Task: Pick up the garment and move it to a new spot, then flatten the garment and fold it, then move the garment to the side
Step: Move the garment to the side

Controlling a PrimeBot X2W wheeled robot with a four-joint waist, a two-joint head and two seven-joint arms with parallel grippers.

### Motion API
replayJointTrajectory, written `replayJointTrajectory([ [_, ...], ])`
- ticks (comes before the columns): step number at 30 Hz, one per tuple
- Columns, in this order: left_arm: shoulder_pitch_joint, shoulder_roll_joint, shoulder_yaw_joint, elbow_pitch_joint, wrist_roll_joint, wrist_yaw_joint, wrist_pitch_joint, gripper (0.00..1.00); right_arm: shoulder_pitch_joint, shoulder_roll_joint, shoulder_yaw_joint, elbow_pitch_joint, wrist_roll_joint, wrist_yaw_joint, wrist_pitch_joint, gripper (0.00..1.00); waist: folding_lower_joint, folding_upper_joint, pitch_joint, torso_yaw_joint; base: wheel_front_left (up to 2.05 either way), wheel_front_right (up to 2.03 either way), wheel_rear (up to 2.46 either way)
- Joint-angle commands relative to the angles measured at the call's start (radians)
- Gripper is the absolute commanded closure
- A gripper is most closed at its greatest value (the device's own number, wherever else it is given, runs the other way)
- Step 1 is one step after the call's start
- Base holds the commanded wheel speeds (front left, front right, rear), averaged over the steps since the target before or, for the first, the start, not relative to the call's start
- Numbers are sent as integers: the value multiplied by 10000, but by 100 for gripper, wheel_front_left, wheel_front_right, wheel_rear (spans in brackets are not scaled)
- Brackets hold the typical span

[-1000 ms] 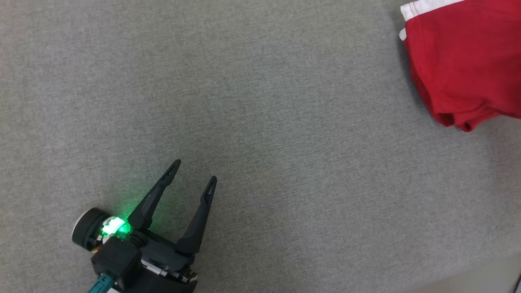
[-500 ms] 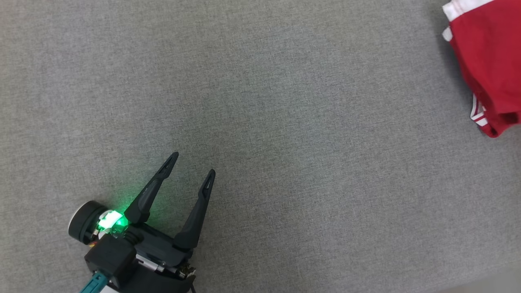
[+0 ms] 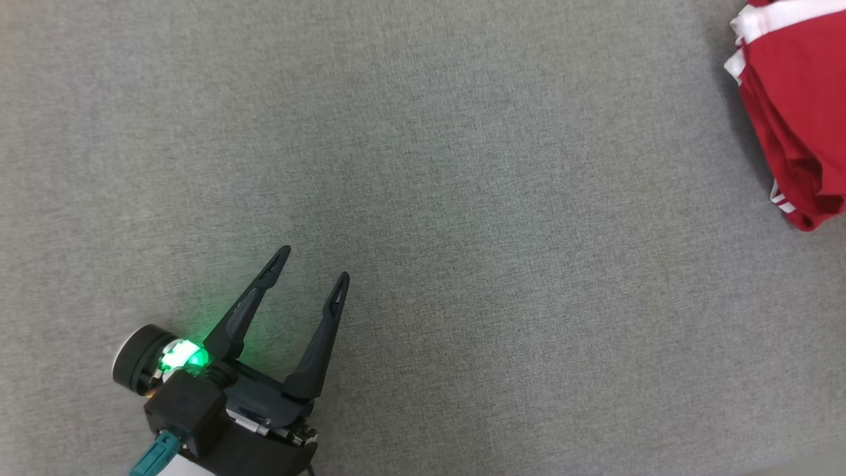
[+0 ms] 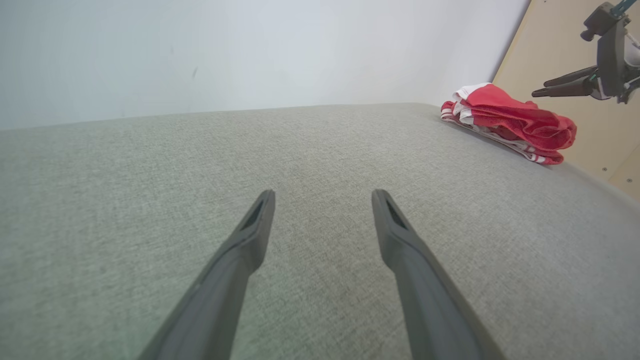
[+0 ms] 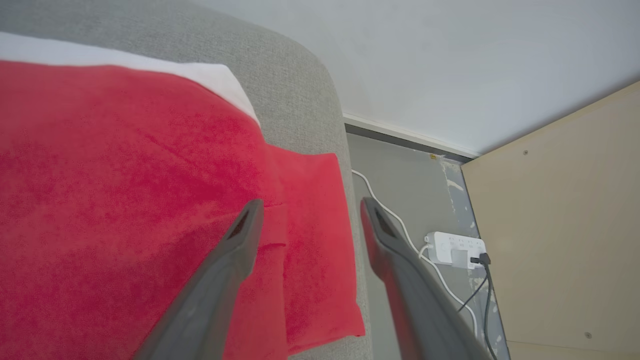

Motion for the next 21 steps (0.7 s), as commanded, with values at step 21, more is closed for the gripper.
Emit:
replayJointTrajectory([
  [21,1236,-674,650,698,-77,474,-3,0,2011,3645,-1228,972,-109,-5,-2113,0,-1,-1,-2812,892,0,0,0],
])
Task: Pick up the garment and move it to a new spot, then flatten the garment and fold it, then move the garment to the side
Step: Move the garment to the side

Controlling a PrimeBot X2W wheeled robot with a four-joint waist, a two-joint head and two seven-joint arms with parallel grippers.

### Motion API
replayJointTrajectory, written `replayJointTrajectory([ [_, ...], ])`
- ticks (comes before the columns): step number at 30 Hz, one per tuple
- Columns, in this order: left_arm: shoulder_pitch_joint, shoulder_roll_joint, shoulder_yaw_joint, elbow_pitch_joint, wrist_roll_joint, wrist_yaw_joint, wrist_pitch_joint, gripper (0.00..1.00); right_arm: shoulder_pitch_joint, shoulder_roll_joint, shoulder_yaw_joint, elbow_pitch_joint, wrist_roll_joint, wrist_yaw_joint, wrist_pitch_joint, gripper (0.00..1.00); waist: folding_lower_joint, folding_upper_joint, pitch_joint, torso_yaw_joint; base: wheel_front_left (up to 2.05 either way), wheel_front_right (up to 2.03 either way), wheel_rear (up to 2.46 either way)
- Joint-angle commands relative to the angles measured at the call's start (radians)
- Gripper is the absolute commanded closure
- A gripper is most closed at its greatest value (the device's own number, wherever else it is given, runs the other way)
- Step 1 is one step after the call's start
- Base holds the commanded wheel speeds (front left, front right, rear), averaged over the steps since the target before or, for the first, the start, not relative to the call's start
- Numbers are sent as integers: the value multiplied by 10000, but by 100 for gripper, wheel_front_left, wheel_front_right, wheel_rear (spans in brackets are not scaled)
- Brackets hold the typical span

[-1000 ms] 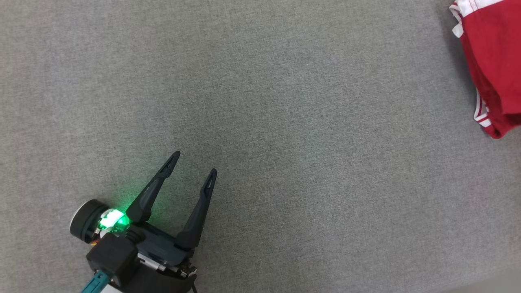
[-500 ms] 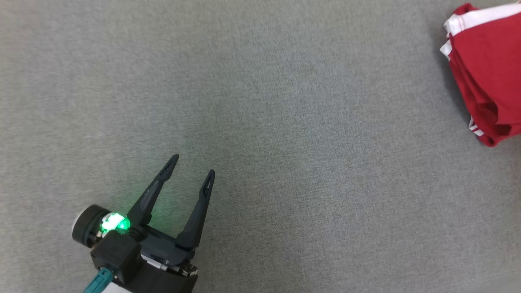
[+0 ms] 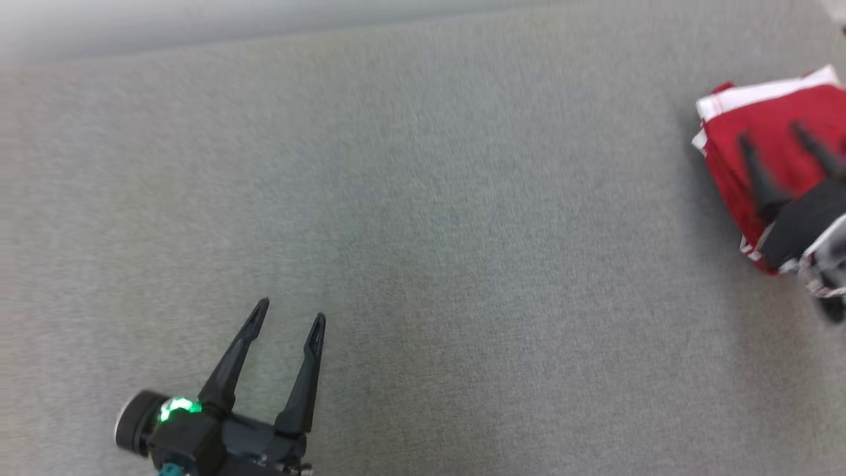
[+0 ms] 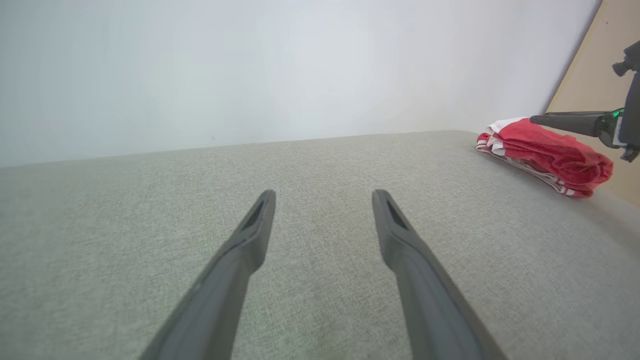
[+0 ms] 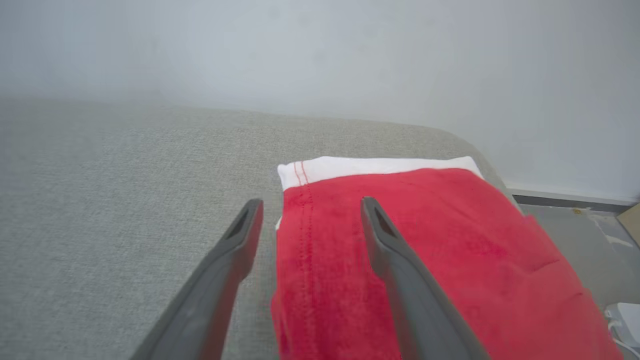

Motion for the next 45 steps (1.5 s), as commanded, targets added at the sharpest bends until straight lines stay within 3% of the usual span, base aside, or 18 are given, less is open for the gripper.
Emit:
replayJointTrajectory([
  [1,217,-36,68,142,-17,80,-3,0,263,233,-26,44,96,-3,-82,0,2,0,-755,376,0,0,0],
  [10,646,-155,251,1296,-194,443,-3,0,1647,2070,-874,137,-71,-3,-152,0,2,0,-1911,516,0,0,0],
  [17,1102,-250,534,1752,-772,935,-3,0,3274,3205,-2612,-606,-1766,-3,-154,0,2,0,-2817,411,0,0,0],
  [23,1632,-273,719,1666,-1062,1321,-3,0,4993,3816,-4374,-2012,-4027,-3,-155,0,2,0,-3507,346,0,0,0],
  [28,1957,-282,816,1400,-895,1561,-3,0,6634,4285,-6083,-3898,-5988,-3,-156,0,2,0,-3961,343,0,0,0],
  [34,2399,-278,988,845,-761,1848,-3,0,8306,4741,-7562,-5739,-7104,-3,-141,0,2,0,-4351,348,0,0,0],
  [40,3004,-281,1250,218,-890,1565,-3,0,9785,5072,-8428,-7134,-7471,-3,-140,0,2,0,-4596,325,0,0,0],
  [45,3580,-280,1365,-112,-753,1195,-3,0,10863,5283,-8351,-7526,-7466,-3,-140,0,2,0,-4817,352,0,0,0],
])
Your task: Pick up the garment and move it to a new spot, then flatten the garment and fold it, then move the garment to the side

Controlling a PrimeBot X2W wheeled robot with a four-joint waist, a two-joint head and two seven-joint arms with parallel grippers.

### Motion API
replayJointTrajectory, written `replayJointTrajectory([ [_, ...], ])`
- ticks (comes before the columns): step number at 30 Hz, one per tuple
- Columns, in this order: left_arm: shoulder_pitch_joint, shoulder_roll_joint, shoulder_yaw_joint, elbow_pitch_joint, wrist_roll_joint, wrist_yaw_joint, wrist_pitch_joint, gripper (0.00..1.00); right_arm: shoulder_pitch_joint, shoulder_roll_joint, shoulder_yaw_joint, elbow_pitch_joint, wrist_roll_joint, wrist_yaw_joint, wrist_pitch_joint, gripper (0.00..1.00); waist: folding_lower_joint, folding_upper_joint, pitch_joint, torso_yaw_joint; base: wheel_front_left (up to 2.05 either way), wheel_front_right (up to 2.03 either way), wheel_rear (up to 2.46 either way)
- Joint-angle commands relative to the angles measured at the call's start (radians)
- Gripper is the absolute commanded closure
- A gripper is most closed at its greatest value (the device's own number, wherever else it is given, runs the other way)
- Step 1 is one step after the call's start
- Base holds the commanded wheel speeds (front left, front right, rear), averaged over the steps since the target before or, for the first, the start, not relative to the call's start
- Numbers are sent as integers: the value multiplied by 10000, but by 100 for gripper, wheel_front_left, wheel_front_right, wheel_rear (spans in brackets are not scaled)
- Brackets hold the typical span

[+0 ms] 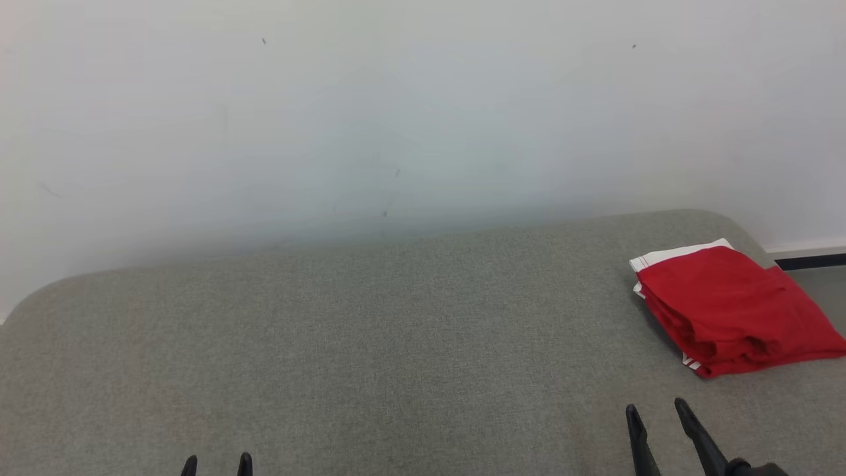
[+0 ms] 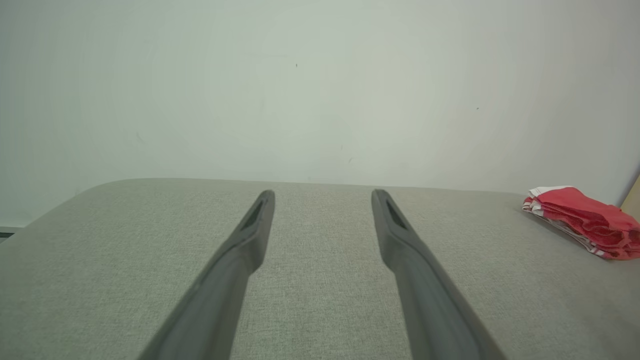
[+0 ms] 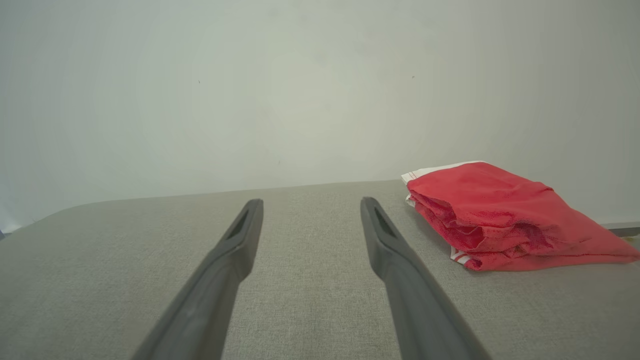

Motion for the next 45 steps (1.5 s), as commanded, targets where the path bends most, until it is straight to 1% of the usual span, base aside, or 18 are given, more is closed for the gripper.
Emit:
replayJointTrajectory([
  [1,259,1,33,-81,62,-81,-3,0,313,76,76,-82,-53,-1,-8,0,1,1,-104,29,0,0,0],
  [5,491,1,-28,-85,176,-169,-3,0,785,196,301,-53,-158,-1,-8,0,1,1,-152,54,0,0,0],
  [9,574,1,-77,29,238,-110,-3,0,1012,267,323,-63,-185,-1,-8,0,1,1,-179,107,0,0,0],
  [22,527,0,-63,133,415,-181,-3,0,1136,311,164,-13,-128,-1,-8,0,1,1,-203,217,0,0,0],
  [23,406,-2,-89,106,307,-176,0,100,1054,280,172,-6,-171,0,0,100,2,1,-203,218,0,0,0],
  [30,402,-3,-156,510,62,-174,22,100,1145,312,218,439,4,0,41,100,2,1,-184,222,0,0,0],
  [45,-298,227,79,1179,-3117,-476,546,100,123,489,-183,1101,2924,0,691,100,2,1,24,244,0,0,0],
])
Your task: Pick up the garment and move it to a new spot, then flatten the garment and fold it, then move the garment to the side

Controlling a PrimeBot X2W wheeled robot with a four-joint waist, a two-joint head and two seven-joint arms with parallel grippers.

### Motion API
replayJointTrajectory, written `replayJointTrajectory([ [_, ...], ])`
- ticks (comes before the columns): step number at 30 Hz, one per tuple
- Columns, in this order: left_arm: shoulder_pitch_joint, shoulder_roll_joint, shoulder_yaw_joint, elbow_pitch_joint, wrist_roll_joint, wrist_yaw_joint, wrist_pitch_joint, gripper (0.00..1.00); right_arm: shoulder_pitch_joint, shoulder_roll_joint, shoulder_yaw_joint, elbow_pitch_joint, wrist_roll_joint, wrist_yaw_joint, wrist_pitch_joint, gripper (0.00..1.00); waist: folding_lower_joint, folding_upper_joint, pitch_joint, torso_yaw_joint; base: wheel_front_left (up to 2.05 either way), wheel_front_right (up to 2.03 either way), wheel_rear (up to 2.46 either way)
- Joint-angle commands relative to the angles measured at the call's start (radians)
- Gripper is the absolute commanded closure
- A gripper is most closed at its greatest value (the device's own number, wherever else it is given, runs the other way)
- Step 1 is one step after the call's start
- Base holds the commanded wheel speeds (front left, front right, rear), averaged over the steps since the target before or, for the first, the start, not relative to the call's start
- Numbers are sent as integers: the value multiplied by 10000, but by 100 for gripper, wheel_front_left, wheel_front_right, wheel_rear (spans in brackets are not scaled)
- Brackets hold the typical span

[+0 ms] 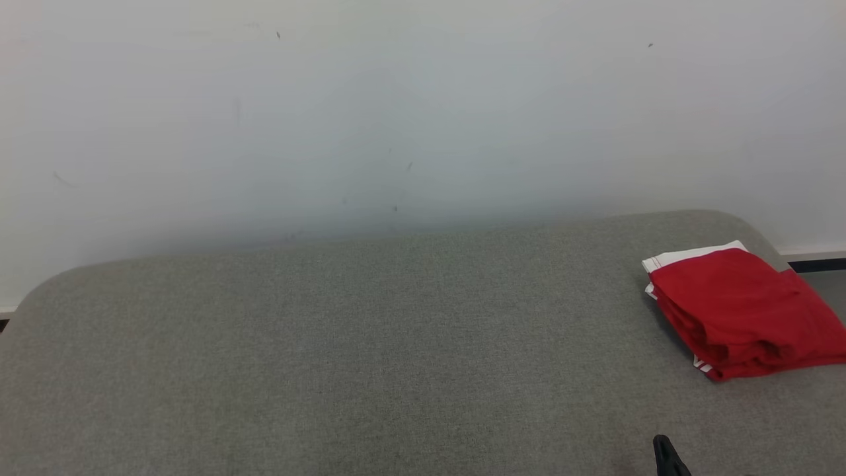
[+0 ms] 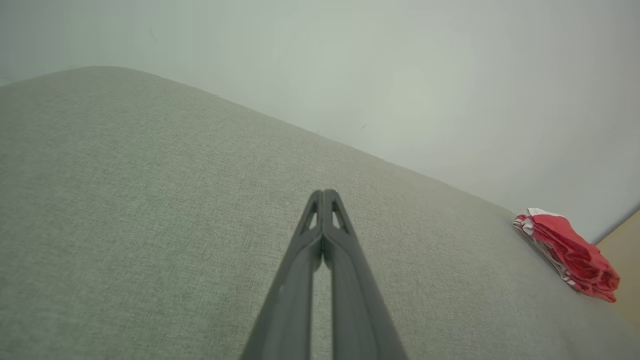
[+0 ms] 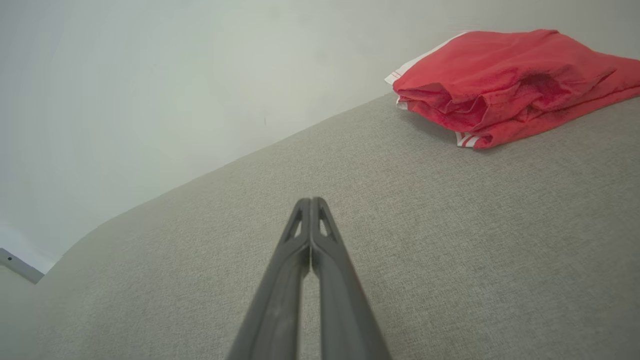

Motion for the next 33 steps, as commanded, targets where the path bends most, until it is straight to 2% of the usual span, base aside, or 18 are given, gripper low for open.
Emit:
replayJointTrajectory([
  [1,-335,118,81,-27,-462,-58,62,100,-349,28,-88,-50,398,0,72,100,0,-1,19,3,0,0,0],
  [18,-1002,257,393,587,-3334,-349,620,100,-1284,240,-538,560,3047,0,729,100,0,-1,256,29,0,0,0],
  [33,-1460,302,680,990,-5268,-539,1061,100,-1933,409,-881,988,4859,1,1202,100,0,-1,450,50,0,0,0],
])
